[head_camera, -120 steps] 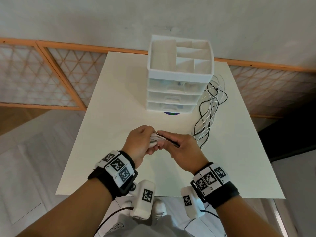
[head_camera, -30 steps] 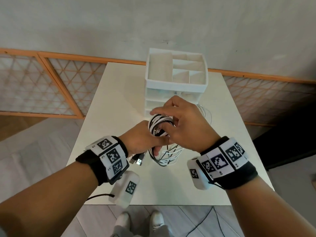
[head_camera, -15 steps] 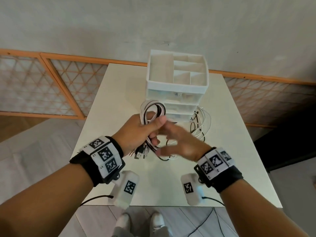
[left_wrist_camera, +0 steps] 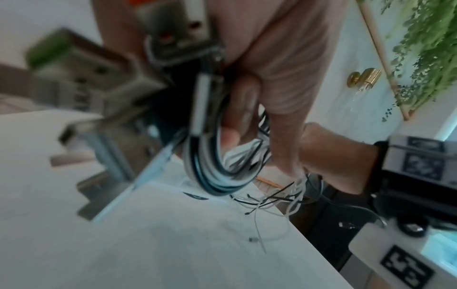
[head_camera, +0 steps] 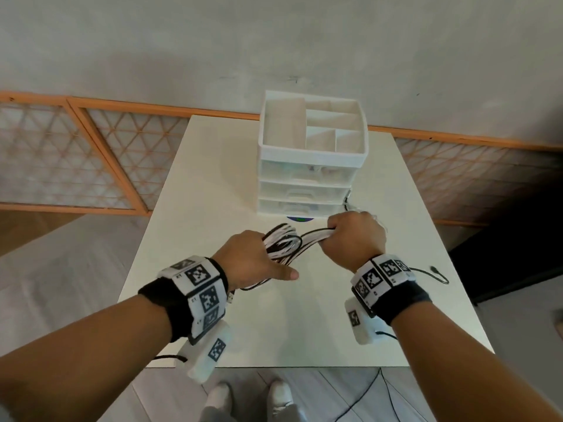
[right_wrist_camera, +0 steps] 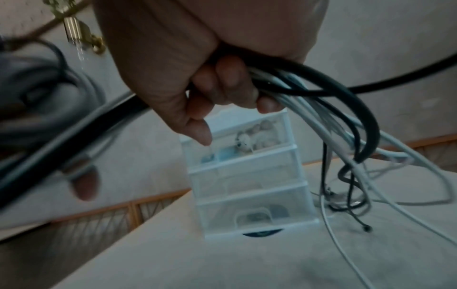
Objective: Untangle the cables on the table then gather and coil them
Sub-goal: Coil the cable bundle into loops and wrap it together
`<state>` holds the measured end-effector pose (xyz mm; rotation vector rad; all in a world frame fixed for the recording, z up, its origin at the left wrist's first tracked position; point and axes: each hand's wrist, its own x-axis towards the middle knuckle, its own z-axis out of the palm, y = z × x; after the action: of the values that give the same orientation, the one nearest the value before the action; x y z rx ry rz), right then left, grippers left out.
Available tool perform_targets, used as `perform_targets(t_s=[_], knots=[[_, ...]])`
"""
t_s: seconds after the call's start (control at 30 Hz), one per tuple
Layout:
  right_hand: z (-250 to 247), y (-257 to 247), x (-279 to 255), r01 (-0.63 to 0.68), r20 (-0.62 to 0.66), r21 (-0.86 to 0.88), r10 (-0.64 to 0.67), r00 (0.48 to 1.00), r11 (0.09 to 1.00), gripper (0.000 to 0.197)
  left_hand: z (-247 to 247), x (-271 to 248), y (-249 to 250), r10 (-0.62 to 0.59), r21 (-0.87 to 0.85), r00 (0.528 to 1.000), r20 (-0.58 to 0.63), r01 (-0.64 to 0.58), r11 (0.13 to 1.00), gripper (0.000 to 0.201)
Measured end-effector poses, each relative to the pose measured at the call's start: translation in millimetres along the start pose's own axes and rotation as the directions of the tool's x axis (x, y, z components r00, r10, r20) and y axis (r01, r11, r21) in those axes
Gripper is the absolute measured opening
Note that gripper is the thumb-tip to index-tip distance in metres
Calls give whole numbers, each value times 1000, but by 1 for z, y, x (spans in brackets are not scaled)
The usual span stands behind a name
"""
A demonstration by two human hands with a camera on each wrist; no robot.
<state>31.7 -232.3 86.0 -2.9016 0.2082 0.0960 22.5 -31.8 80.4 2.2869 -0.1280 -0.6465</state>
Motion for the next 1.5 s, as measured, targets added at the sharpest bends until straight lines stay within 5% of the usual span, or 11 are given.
perform_targets(t_s=[0.23, 0.4, 0.6, 0.8, 0.97, 1.07, 1.2, 1.4, 1.5], knots=[[-9, -10, -7, -1, -63, 214, 15, 998, 977, 26, 4, 8, -1, -126, 14, 988, -93, 128, 992, 37], [-6, 3, -4, 212, -118, 397, -180, 977, 893, 45, -8, 15, -5, -130, -217, 981, -147, 96, 972, 41], [2, 26, -15, 176, 74, 653, -293, 953, 737, 28, -22, 17, -9, -104, -431, 980, -171, 21, 902, 29], [17, 5, -17, 209, -159, 763, -136, 978, 611, 30, -8, 12, 9, -130, -640, 981, -142, 9, 769, 39], [22, -26, -22, 347, -339, 811, -105, 935, 470, 23, -5, 6, 30, -84, -629, 984, -159, -35, 777, 75], [35, -45, -29, 429, -392, 770, -180, 902, 472, 18, -1, 9, 37, -45, -676, 993, -109, -40, 736, 94], [44, -53, -38, 552, -446, 703, -327, 833, 449, 18, -5, 11, 38, -47, -740, 989, -143, -75, 668, 40], [52, -54, -38, 628, -474, 550, -413, 778, 551, 34, -4, 17, 34, -158, -767, 947, -281, -122, 630, 37], [57, -47, -39, 561, -423, 553, -372, 826, 616, 50, -9, 20, 33, -186, -758, 927, -325, -138, 638, 32]])
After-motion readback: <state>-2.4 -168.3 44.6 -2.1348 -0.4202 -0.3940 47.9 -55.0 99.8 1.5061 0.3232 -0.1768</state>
